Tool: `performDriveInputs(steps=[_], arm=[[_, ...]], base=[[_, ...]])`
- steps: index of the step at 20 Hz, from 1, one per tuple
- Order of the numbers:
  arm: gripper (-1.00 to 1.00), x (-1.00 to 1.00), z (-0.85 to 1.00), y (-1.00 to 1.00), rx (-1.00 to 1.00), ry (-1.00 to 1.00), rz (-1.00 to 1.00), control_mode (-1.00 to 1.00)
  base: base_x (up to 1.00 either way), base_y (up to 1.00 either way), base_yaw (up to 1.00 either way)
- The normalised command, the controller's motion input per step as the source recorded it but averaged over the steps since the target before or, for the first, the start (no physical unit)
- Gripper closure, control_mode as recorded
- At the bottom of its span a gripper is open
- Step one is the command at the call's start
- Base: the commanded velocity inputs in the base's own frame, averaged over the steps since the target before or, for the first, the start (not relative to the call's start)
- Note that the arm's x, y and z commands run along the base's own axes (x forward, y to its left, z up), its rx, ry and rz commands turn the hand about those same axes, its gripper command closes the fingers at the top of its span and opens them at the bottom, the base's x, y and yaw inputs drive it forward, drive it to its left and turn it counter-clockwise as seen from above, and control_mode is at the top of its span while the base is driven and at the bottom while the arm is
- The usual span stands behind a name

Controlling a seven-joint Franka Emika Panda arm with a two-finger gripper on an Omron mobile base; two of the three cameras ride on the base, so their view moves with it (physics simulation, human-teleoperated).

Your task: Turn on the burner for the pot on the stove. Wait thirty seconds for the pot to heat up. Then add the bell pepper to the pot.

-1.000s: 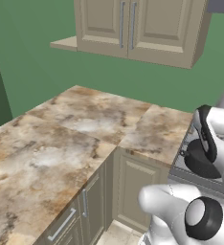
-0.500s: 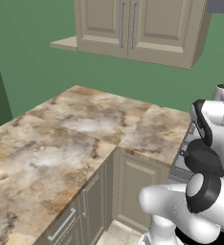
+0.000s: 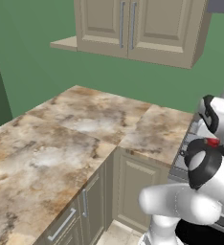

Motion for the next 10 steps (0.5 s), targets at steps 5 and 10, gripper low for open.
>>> performDriveInputs(steps=[5,10], arm=[[1.0,0.02,-0.35,-0.25,0.03,0.0,0.0,-1.0],[1.0,0.02,-0.42,-0.08,0.0,0.0,0.0,-1.0]], base=[[0.0,0.0,0.0],[0.0,0.0,0.0]])
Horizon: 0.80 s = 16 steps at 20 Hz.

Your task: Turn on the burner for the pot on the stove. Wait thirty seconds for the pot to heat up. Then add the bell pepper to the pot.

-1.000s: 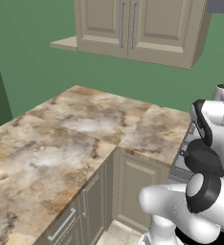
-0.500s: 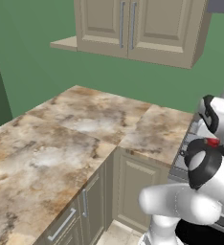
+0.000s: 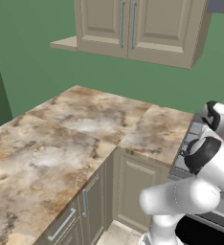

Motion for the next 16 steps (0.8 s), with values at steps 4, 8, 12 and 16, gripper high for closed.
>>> performDriveInputs(steps=[4,8,12,16], arm=[[1.0,0.02,-0.36,0.0,0.0,0.0,0.0,-1.0],[1.0,0.08,-0.34,0.0,0.0,0.0,-0.02,-1.0],[1.0,0.25,-0.13,0.0,0.0,0.0,-0.03,-1.0],[1.0,0.23,0.0,-0.01,0.0,0.0,-0.02,-1.0]], base=[[0.0,0.0,0.0],[0.0,0.0,0.0],[0.0,0.0,0.0],[0.0,0.0,0.0]])
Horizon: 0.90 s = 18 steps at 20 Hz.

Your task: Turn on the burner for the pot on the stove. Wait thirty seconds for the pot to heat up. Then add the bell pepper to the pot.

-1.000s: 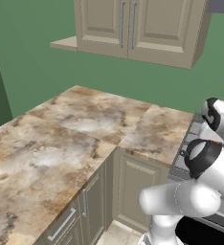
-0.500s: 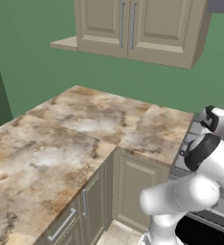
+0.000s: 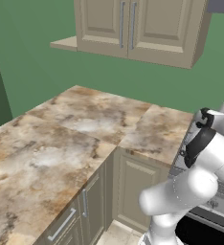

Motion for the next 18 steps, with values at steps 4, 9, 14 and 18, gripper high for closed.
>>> performDriveInputs(steps=[4,9,14,18], arm=[[1.0,0.02,0.0,-0.22,0.0,0.0,-0.02,-1.0],[1.0,0.06,-0.13,-0.06,0.0,0.0,-0.02,-1.0],[1.0,0.21,-0.17,-0.01,0.0,0.0,-0.03,-1.0],[1.0,0.09,-0.22,-0.05,0.0,0.0,-0.03,-1.0]], base=[[0.0,0.0,0.0],[0.0,0.0,0.0],[0.0,0.0,0.0],[0.0,0.0,0.0]])
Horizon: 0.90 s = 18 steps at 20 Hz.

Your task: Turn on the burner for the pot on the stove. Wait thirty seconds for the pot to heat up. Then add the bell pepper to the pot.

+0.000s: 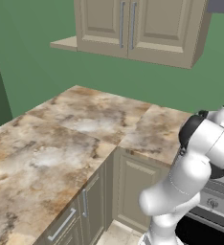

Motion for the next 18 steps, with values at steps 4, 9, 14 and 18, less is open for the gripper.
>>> performDriveInputs(steps=[4,9,14,18], arm=[[1.0,0.01,-0.3,-0.05,0.0,-0.02,-0.02,-1.0],[1.0,0.0,-0.22,-0.05,0.0,-0.02,-0.02,-1.0],[1.0,-0.02,-0.05,-0.05,0.0,0.0,-0.01,-1.0],[-1.0,-0.01,0.02,0.0,0.0,0.0,0.0,-1.0]], base=[[0.0,0.0,0.0],[0.0,0.0,0.0],[0.0,0.0,0.0],[0.0,0.0,0.0]])
